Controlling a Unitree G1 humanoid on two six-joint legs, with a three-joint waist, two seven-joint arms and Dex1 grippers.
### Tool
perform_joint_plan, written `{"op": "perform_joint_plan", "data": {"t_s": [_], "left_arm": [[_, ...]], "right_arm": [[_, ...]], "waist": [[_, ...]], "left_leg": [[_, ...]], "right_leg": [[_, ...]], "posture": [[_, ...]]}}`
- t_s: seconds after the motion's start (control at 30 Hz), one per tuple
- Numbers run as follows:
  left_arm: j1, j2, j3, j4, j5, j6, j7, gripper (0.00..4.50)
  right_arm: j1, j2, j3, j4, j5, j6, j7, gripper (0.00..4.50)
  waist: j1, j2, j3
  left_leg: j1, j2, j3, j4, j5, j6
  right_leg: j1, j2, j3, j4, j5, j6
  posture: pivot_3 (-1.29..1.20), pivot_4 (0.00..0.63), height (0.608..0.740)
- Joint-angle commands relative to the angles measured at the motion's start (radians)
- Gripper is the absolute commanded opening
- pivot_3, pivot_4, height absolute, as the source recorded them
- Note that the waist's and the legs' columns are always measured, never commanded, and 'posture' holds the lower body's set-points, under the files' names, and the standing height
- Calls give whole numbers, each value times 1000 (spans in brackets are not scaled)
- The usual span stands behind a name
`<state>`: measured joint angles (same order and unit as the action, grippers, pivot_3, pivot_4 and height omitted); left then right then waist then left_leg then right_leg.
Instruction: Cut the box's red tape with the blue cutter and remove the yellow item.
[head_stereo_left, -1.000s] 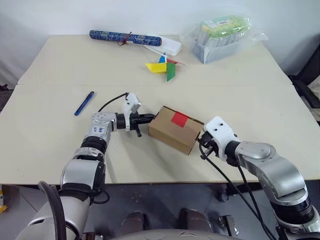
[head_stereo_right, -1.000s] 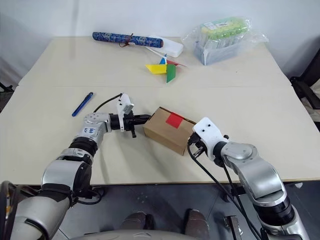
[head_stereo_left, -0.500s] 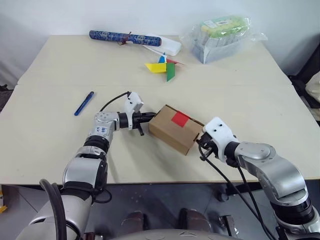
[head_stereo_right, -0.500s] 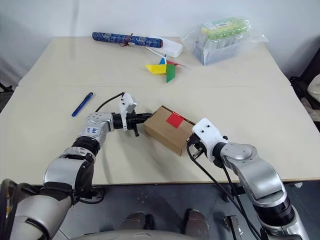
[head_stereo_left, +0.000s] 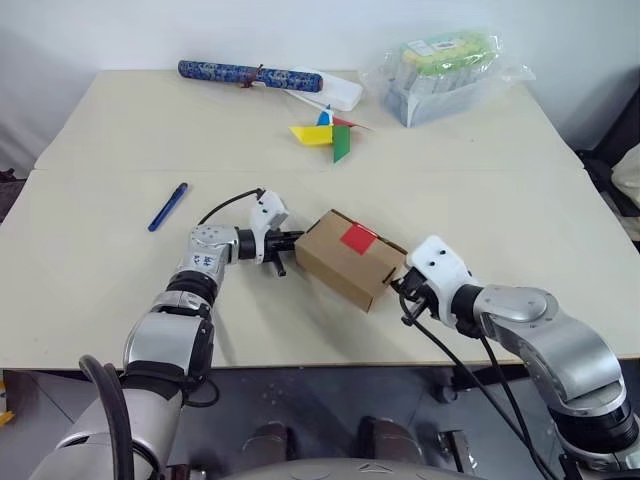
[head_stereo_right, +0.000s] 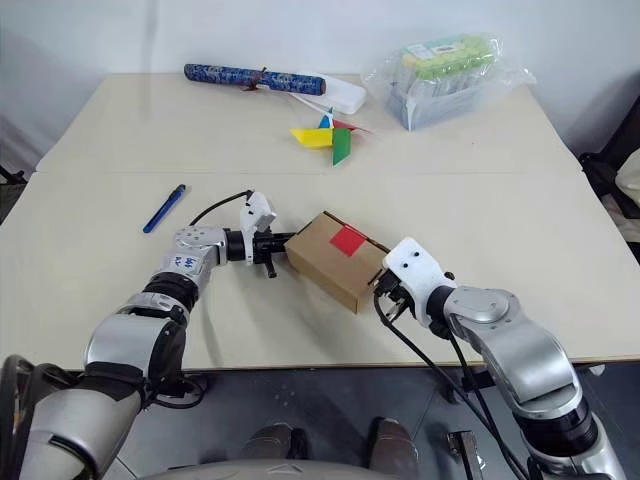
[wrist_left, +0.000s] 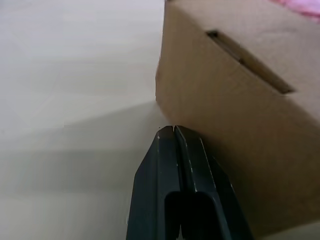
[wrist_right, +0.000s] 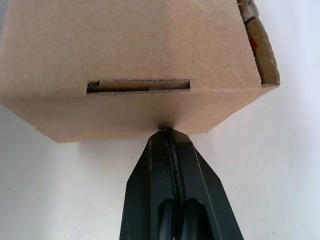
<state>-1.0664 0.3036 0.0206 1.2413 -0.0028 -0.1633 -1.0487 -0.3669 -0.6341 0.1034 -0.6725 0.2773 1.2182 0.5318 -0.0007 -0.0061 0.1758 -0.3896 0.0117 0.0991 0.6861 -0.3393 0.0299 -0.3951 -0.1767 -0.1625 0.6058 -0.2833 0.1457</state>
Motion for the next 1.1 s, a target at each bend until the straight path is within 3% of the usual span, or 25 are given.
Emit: {"op": "perform_joint_plan", "data": {"t_s": [0.03,0.43,0.63,0.87,0.93,1.1], "left_arm": [[-36,17,5,7,5,-16,12,42],[-55,130,49,-18,-22,3,30,42],[-53,200,77,-117,-55,146,22,1830],[119,306,149,-515,-133,423,110,4019],[178,328,185,-639,-149,501,177,4466],[263,332,270,-757,-154,535,384,4466]], "right_arm": [[17,-24,-49,-53,14,-20,-4,0],[129,-171,-263,-63,80,-68,84,0],[72,-205,-400,6,228,-198,252,1959],[-26,-240,-401,157,291,-346,367,4414],[-66,-250,-374,212,302,-378,407,4500],[-184,-244,-270,333,286,-457,476,4500]], "waist": [[0,0,0],[1,-1,0],[0,-2,1],[-5,-3,2],[-5,-3,2],[2,-3,2]], "left_leg": [[0,0,0,0,0,0],[0,0,0,0,0,0],[0,0,0,0,0,0],[1,1,-3,0,0,0],[1,1,-5,0,0,0],[1,1,-6,2,0,0]], "right_leg": [[0,0,0,0,0,0],[0,0,0,0,0,0],[0,0,0,0,0,0],[0,0,1,0,0,0],[0,0,2,0,0,0],[1,0,2,1,0,0]], "posture": [[0,150,740],[0,150,740],[0,150,740],[0,150,740],[0,150,740],[0,150,740]]}}
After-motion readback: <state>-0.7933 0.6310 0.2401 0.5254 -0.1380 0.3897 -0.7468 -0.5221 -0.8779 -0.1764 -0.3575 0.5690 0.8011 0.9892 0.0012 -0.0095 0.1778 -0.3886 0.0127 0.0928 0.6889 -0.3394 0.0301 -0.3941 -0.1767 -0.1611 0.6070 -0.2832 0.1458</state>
